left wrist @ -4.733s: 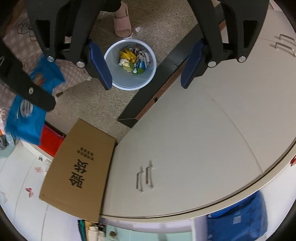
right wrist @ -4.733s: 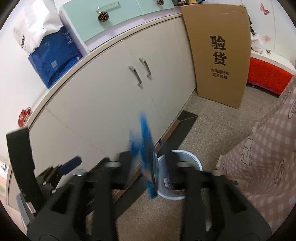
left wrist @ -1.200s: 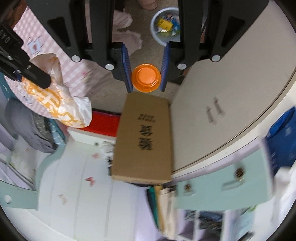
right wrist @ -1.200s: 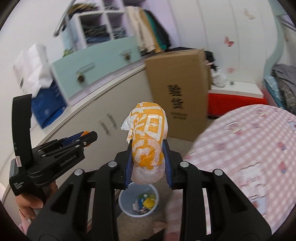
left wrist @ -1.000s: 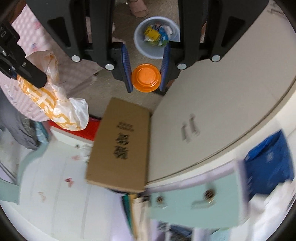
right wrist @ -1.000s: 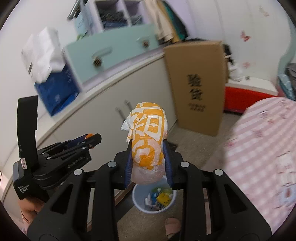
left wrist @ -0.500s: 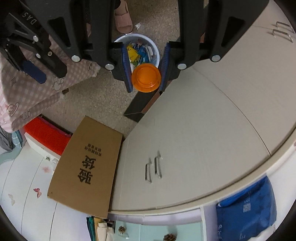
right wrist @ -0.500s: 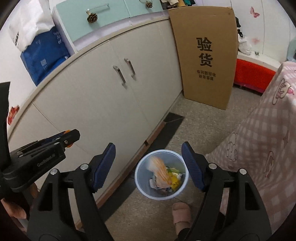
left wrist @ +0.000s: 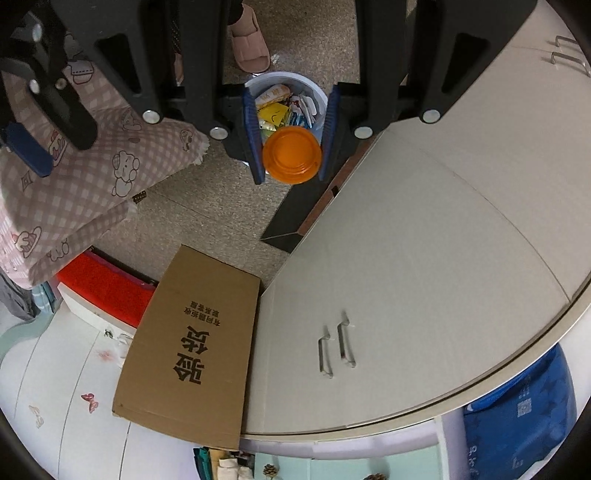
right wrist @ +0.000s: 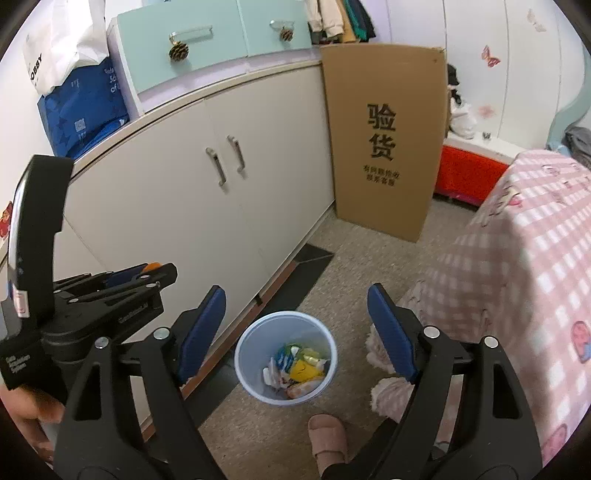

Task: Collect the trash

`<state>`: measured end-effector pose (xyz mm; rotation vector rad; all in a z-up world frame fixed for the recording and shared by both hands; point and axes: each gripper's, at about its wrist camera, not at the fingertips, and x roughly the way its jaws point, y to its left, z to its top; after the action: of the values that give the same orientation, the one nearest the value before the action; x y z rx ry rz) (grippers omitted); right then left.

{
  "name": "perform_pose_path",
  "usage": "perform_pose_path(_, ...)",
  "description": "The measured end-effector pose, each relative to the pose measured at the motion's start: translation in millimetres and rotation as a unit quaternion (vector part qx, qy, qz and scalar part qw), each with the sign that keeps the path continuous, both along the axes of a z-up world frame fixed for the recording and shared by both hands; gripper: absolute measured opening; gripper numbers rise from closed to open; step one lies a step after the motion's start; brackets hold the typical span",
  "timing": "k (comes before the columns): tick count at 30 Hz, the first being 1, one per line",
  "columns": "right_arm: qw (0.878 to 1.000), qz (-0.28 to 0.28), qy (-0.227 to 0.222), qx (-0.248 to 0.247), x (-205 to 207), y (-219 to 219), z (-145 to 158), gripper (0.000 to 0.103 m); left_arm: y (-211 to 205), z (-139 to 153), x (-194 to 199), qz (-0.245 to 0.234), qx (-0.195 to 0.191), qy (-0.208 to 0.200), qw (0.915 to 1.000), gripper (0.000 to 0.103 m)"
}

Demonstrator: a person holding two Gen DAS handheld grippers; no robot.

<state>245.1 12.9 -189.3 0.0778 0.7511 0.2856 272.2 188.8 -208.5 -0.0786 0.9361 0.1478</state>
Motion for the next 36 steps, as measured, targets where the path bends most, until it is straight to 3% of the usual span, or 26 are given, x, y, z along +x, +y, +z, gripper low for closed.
perform_pose_path(9, 1.000, -0.021, -0.012, 0.007, -3.9, -20.7, 6.9, 0.079, -11.1, 6.4, 11.0, -0.007, -0.004, -0.002, 1.0000, 0.031)
perform_pose_path(10, 1.000, -0.023, -0.012, 0.009, -4.1, -22.8, 7.2, 0.079, -12.3, 7.3, 12.5, -0.008, -0.009, -0.002, 0.9999, 0.044)
perform_pose_path(11, 1.000, -0.026, -0.011, 0.011, -4.7, -25.9, 7.6, 0.079, -13.1, 7.9, 13.7, -0.009, -0.013, 0.000, 0.9999, 0.070)
perform_pose_path(12, 0.999, -0.029, -0.011, 0.013, -5.3, -28.1, 8.0, 0.079, -13.6, 8.2, 14.4, -0.007, -0.014, 0.001, 0.9999, 0.081)
perform_pose_path(13, 0.999, -0.031, -0.011, 0.014, -6.5, -28.8, 8.4, 0.079, -14.5, 8.4, 14.2, -0.007, -0.011, 0.000, 0.9999, 0.085)
perform_pose_path(18, 0.999, -0.038, -0.017, 0.018, -15.9, -36.5, 16.5, 0.079, -22.2, 14.1, 6.2, -0.011, -0.011, 0.002, 0.9999, 0.085)
perform_pose_path(26, 0.997, -0.057, -0.034, 0.033, -45.4, -61.4, 42.9, 0.081, -36.7, 48.4, -23.1, -0.023, 0.000, -0.039, 0.9990, 0.085)
perform_pose_path(32, 0.995, -0.073, -0.057, 0.031, -88.6, -86.9, 71.4, 0.083, -55.5, 87.2, -63.6, -0.029, 0.010, -0.093, 0.9952, 0.086)
perform_pose_path(36, 0.993, -0.084, -0.080, 0.016, -125.4, -105.7, 93.3, 0.085, -78.8, 119.9, -102.7, -0.045, 0.027, -0.146, 0.9880, 0.089)
